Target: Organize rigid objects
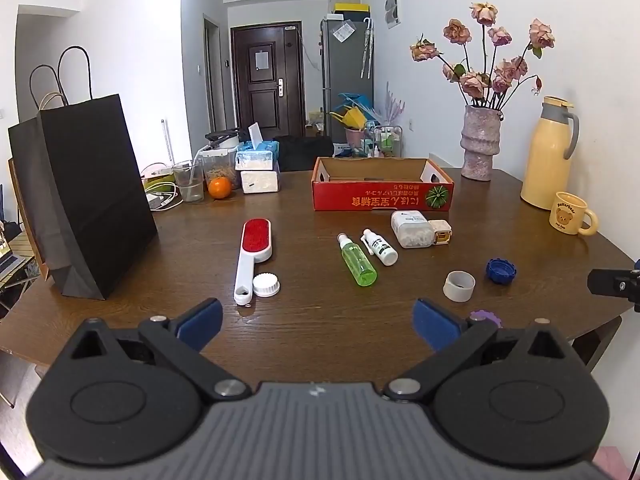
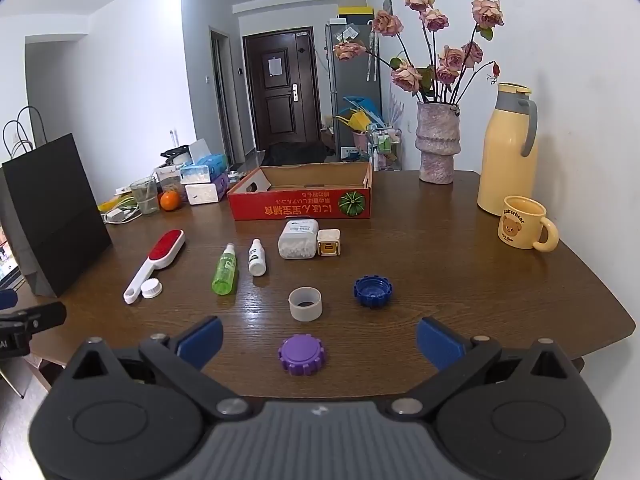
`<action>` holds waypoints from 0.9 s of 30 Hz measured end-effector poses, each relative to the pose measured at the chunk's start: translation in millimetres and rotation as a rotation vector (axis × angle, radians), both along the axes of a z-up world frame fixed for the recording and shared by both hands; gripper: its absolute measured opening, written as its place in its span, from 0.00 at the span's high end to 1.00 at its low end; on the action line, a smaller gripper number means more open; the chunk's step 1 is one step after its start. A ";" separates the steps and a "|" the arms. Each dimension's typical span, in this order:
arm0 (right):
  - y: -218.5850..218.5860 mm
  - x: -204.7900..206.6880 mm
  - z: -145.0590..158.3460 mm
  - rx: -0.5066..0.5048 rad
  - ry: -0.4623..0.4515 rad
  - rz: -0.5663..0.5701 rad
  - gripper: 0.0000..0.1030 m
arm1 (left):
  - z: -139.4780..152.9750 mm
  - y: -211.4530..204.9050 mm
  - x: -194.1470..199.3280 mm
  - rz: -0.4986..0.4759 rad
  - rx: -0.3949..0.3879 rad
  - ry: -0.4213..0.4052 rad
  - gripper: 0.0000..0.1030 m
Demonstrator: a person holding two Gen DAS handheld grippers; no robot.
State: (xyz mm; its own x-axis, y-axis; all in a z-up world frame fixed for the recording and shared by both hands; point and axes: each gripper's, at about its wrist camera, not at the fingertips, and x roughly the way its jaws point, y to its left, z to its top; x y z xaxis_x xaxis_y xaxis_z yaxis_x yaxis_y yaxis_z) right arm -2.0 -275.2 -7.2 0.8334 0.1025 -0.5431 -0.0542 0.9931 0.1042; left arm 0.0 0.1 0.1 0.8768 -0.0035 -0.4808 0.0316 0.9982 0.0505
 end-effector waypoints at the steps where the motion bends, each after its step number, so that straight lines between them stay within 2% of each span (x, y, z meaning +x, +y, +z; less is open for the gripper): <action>1: -0.3 0.4 -0.2 0.001 0.001 -0.001 0.00 | 0.1 -0.1 -0.4 -0.001 0.000 -0.001 0.00; 27: 12.7 -0.5 -2.7 -0.007 -0.003 0.029 0.00 | 0.5 -6.2 2.7 -0.031 -0.038 0.013 0.00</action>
State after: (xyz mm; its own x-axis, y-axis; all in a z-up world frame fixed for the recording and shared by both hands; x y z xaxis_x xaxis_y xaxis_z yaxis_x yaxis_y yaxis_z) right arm -2.5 -262.4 -10.0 0.8316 0.1223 -0.5417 -0.0830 0.9919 0.0966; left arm 2.7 -6.1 0.6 0.8699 -0.0486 -0.4909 0.0627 0.9980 0.0122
